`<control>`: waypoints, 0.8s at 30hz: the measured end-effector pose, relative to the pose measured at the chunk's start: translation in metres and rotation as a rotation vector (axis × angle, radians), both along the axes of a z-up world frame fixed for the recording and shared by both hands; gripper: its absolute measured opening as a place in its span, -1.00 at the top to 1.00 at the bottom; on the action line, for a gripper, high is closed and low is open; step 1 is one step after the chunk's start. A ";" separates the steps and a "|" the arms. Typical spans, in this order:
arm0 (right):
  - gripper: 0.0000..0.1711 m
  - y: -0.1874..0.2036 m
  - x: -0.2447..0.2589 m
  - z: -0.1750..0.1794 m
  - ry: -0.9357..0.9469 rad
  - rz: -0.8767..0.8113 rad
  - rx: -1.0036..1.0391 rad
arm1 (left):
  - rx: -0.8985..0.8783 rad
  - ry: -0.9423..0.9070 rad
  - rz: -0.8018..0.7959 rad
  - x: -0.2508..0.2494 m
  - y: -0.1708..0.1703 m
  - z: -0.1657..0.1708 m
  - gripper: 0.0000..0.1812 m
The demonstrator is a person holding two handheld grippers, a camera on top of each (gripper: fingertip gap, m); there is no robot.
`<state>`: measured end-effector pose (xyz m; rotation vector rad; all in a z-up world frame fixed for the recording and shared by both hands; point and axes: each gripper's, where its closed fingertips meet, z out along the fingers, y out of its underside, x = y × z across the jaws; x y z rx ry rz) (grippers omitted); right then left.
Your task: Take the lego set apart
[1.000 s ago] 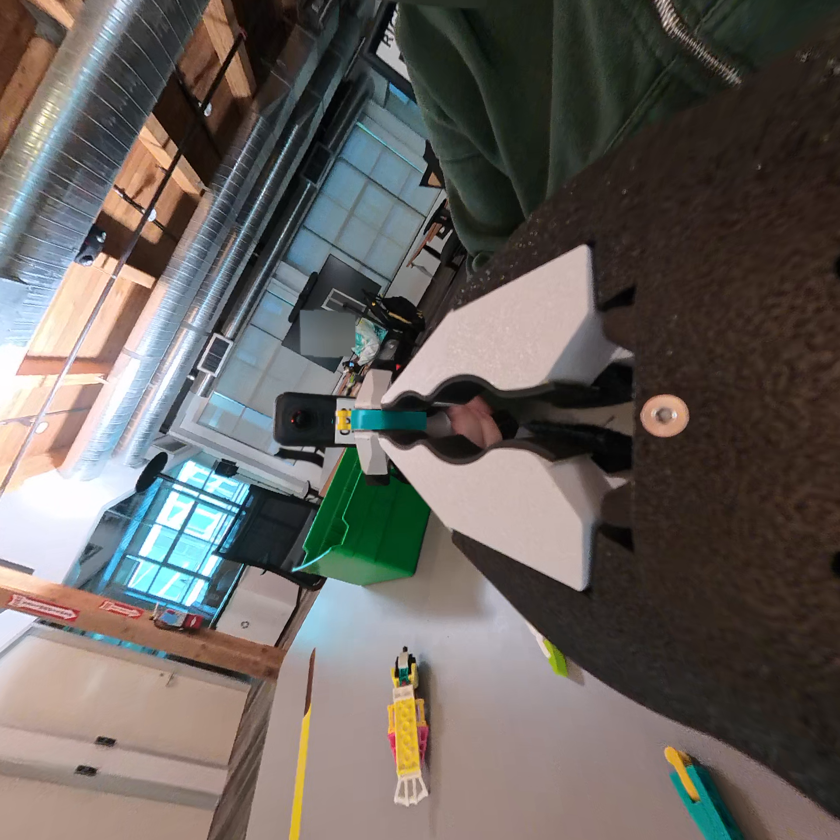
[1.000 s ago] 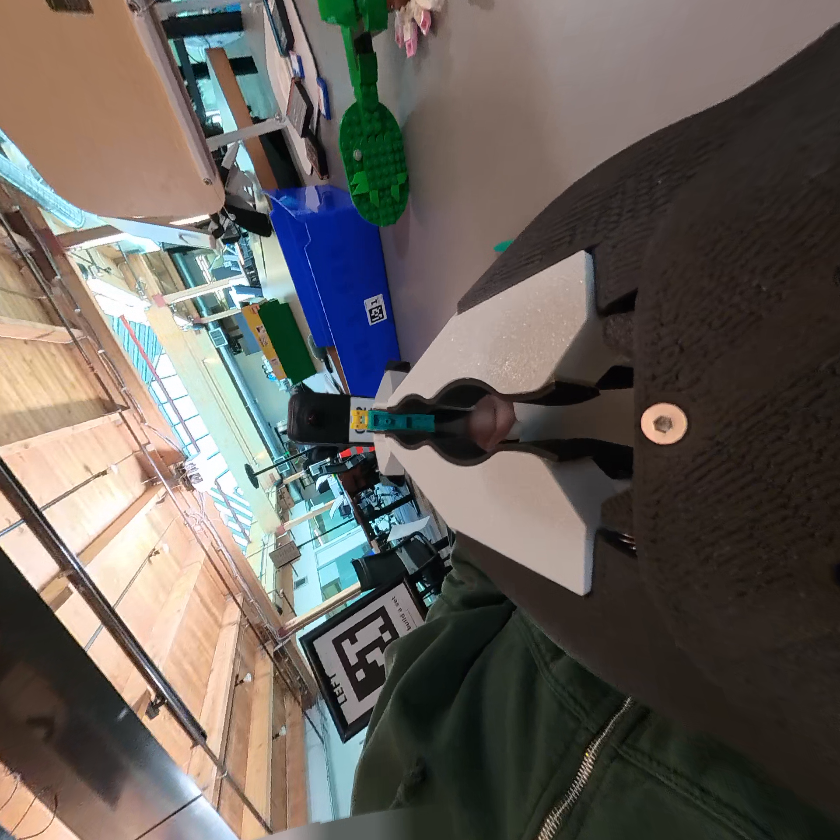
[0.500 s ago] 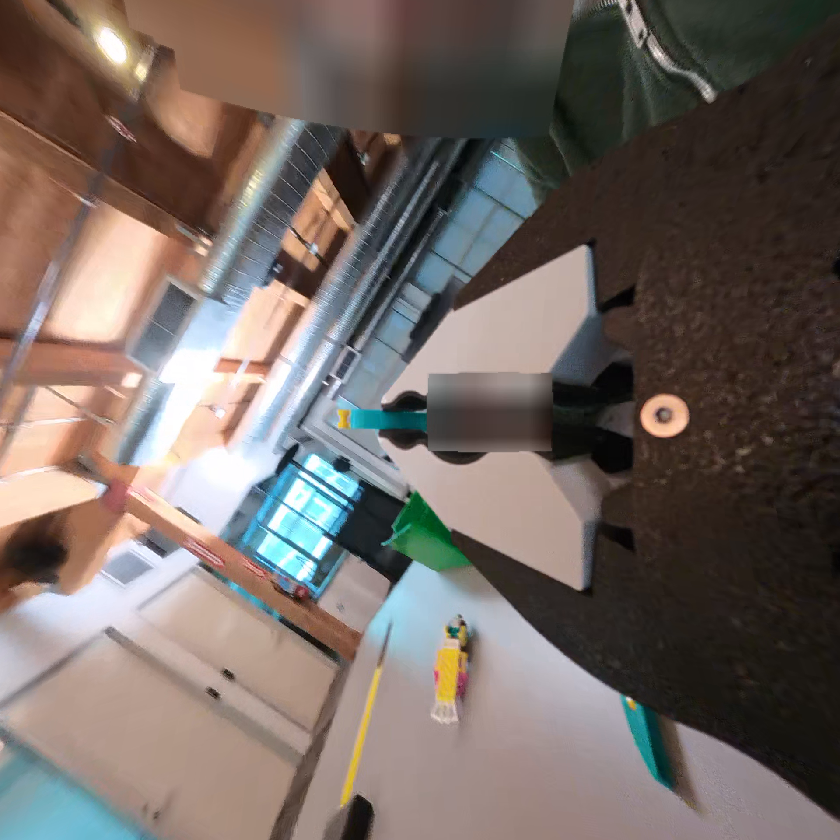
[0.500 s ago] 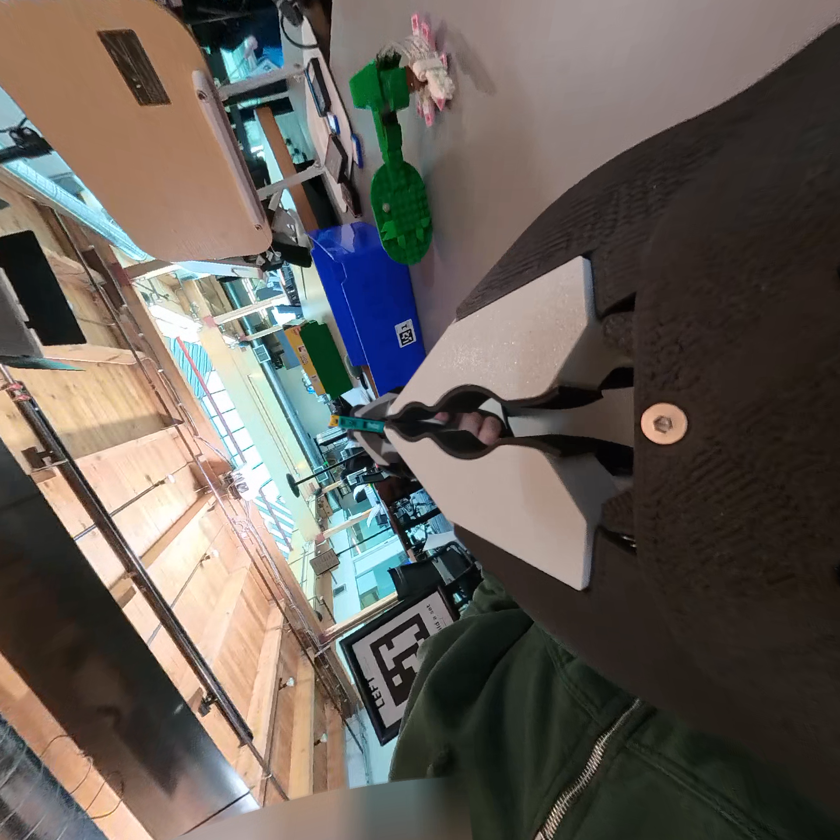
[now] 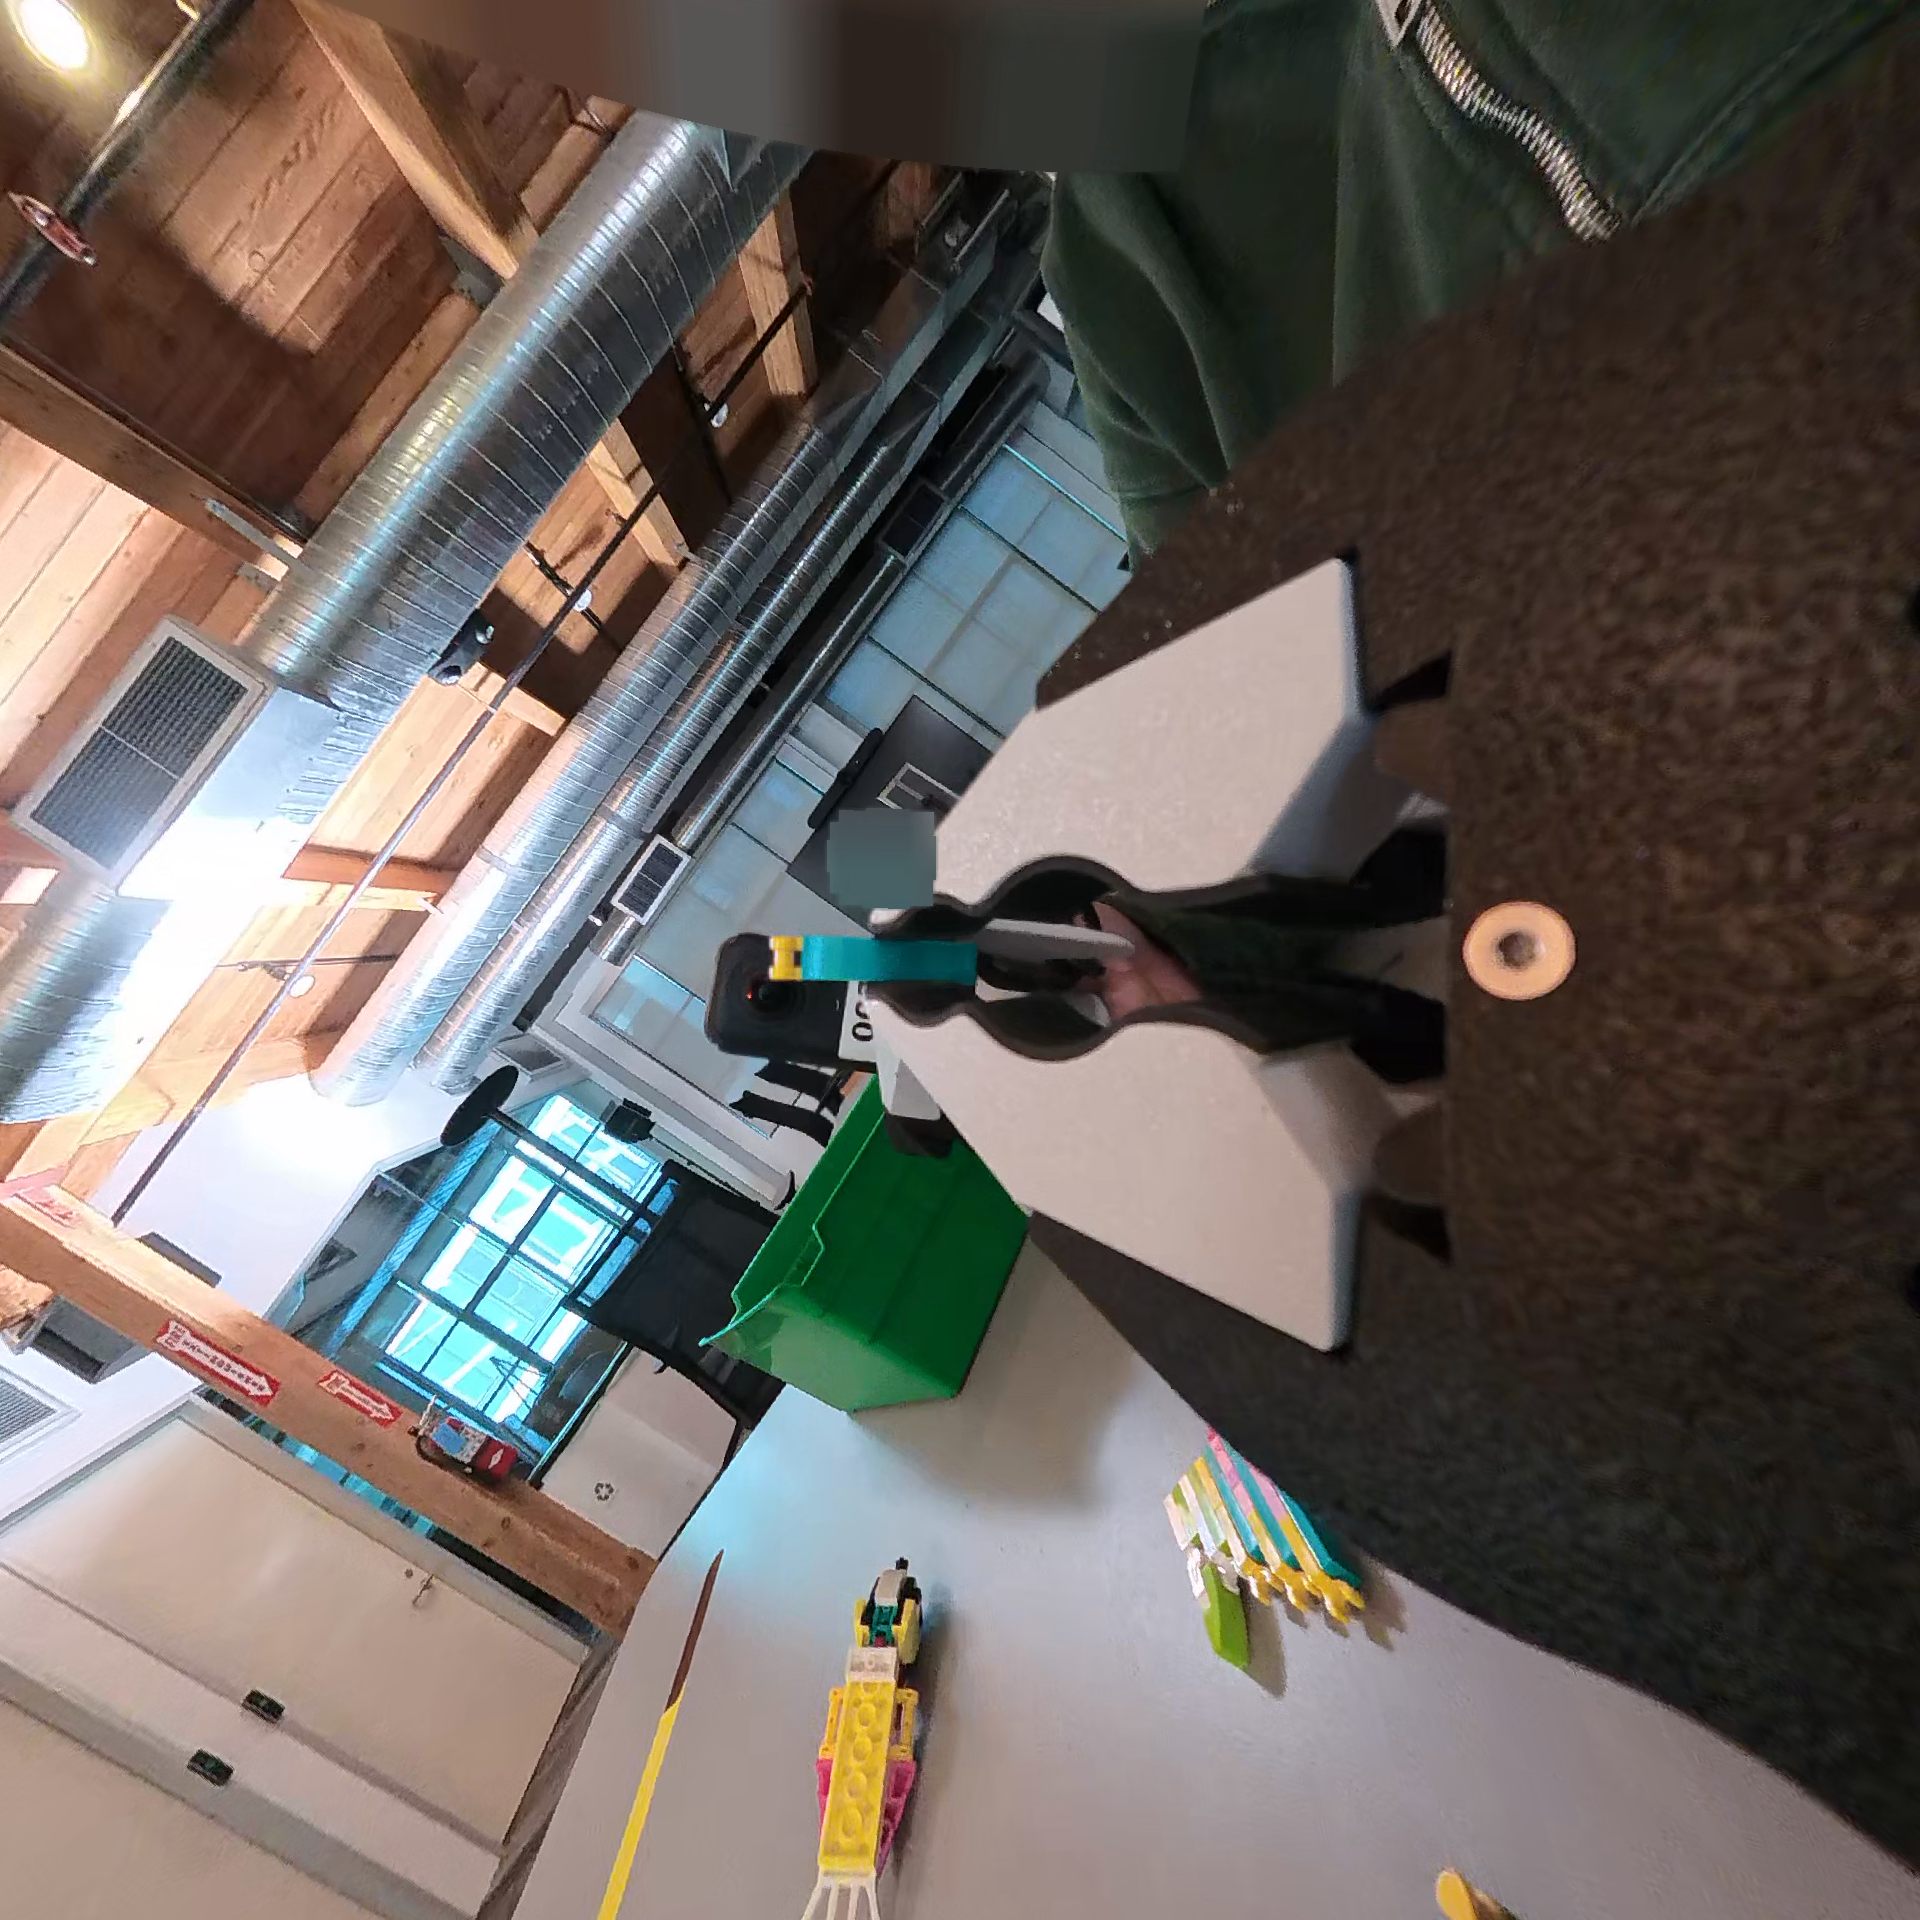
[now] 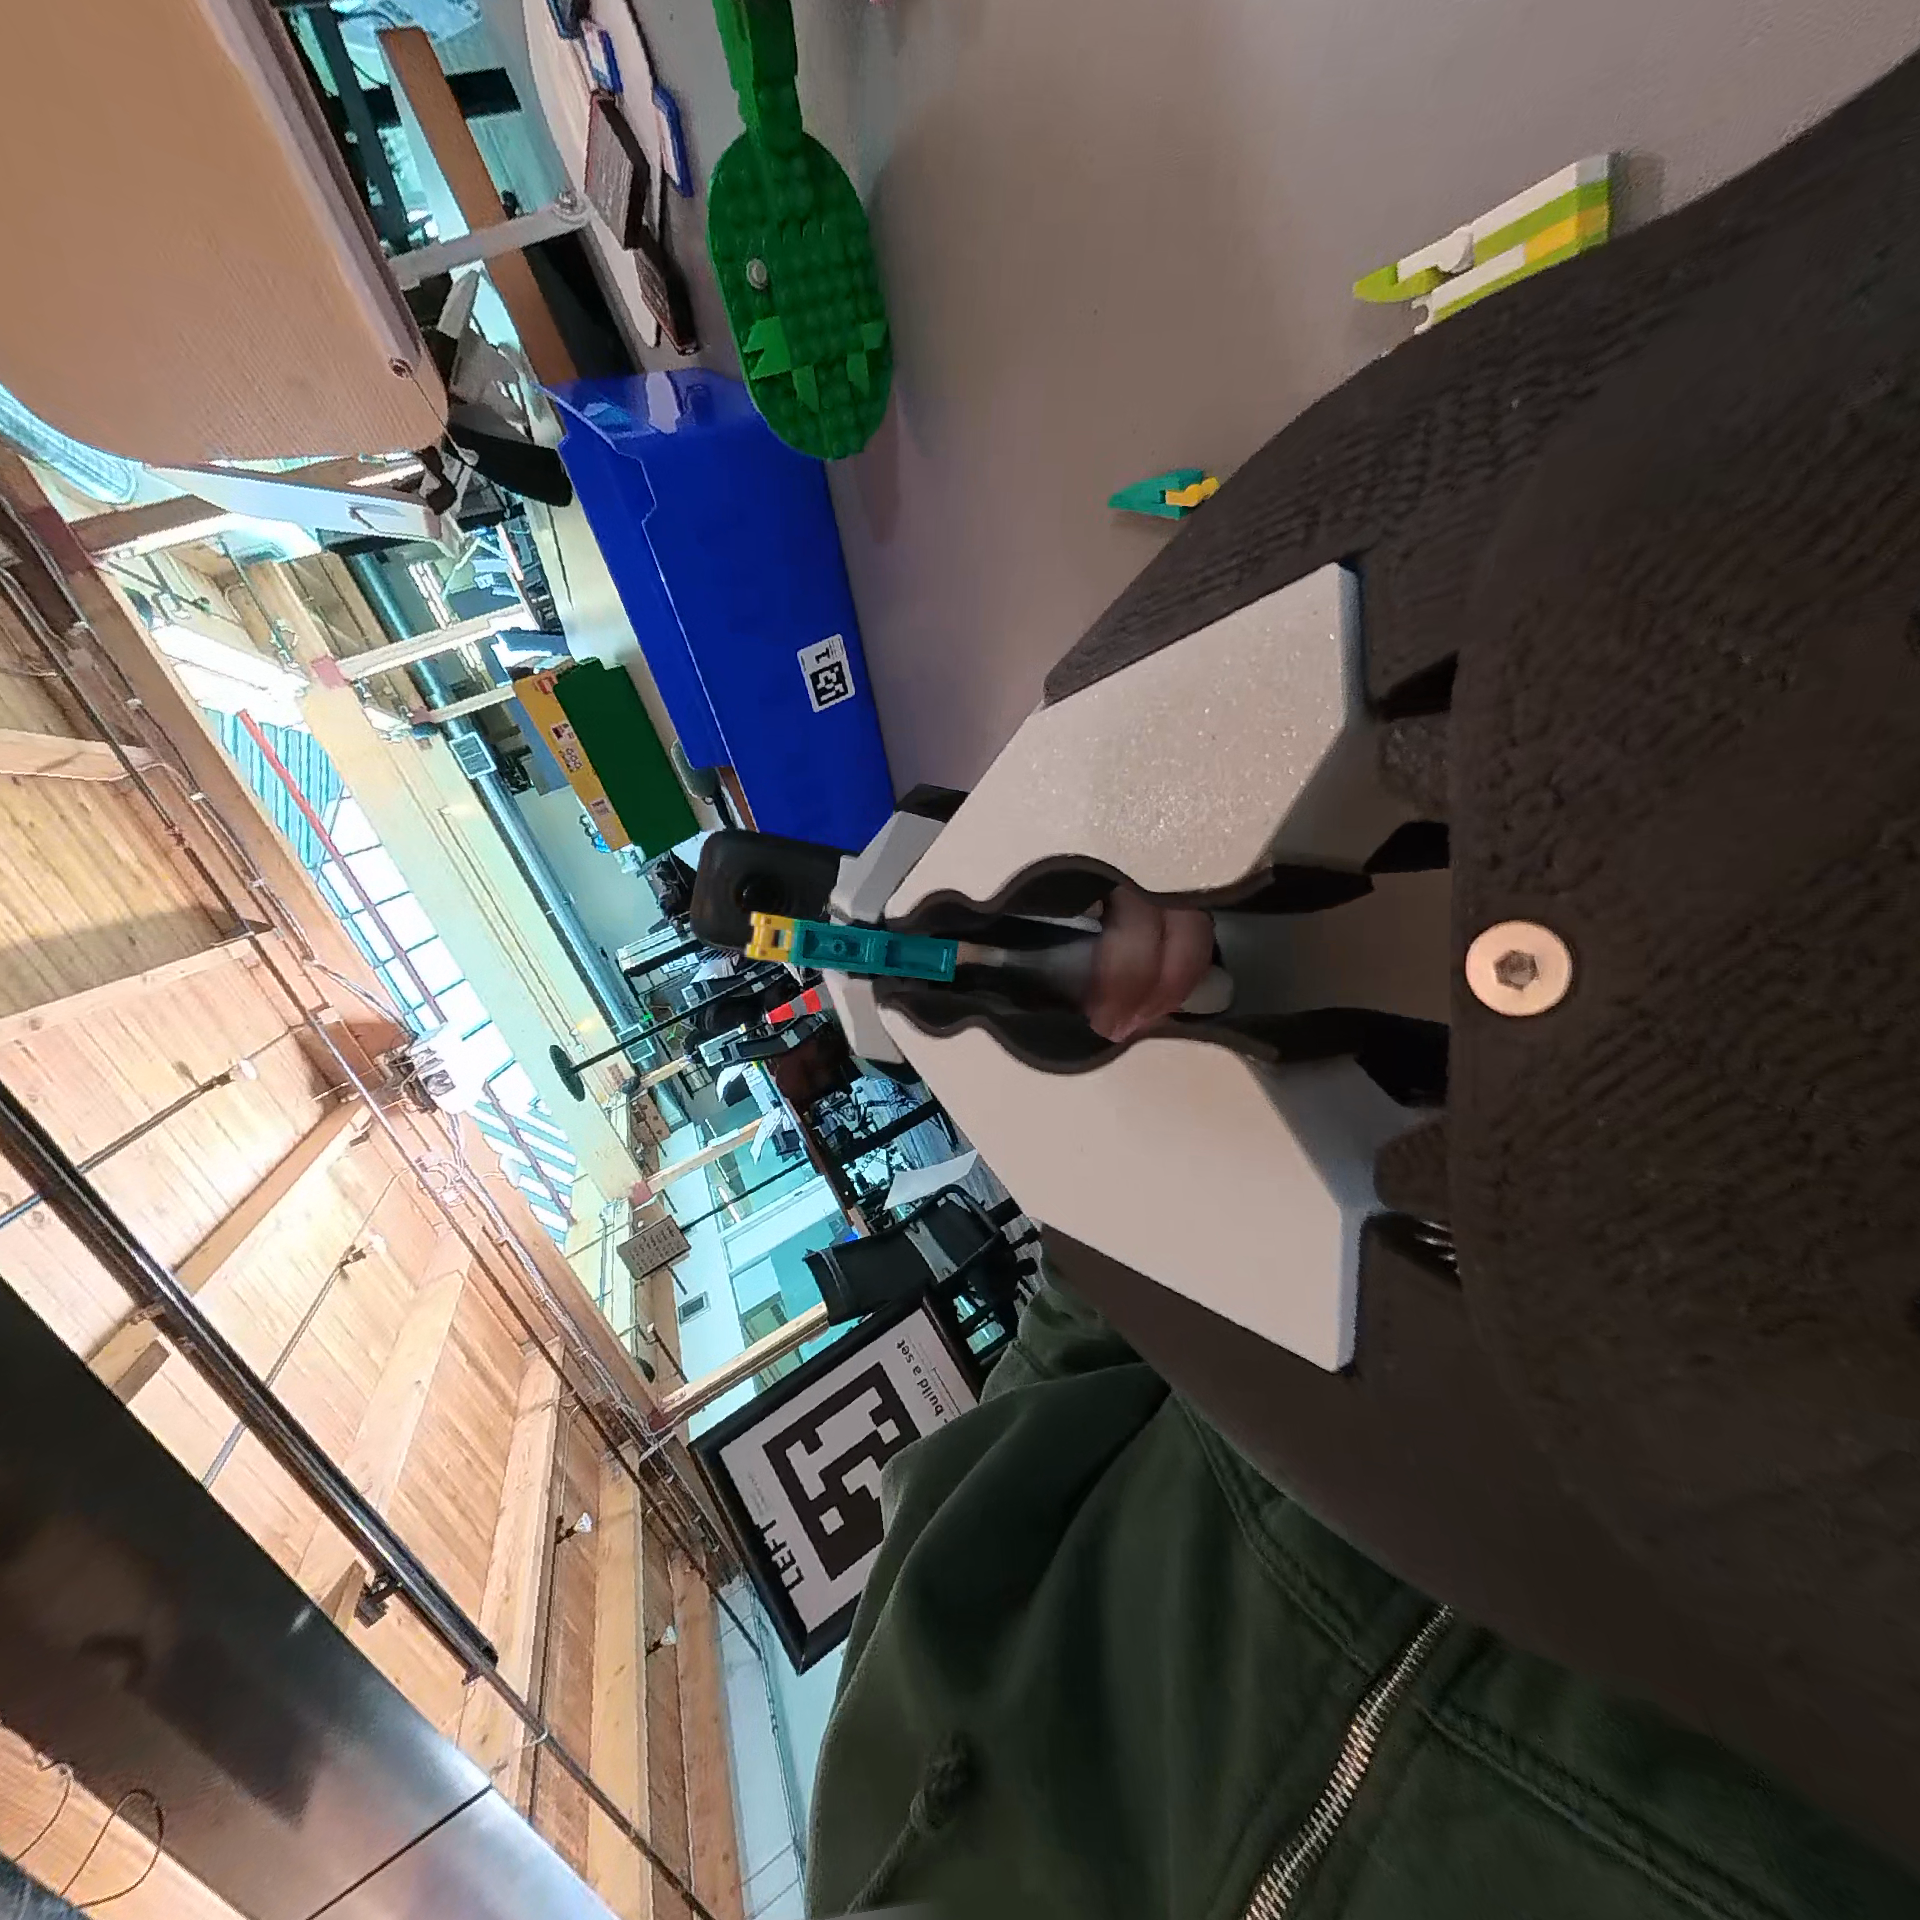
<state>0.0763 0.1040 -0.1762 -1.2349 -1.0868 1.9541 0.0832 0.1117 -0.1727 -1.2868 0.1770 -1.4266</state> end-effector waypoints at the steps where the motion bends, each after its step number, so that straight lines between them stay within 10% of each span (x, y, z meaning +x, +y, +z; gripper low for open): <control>1: 0.93 0.000 0.001 0.000 0.001 -0.001 -0.003 | -0.001 0.000 -0.002 0.000 0.000 0.000 0.94; 24: 0.96 -0.009 0.008 0.011 0.046 0.139 -0.068 | 0.009 0.002 -0.142 0.006 -0.018 0.012 0.94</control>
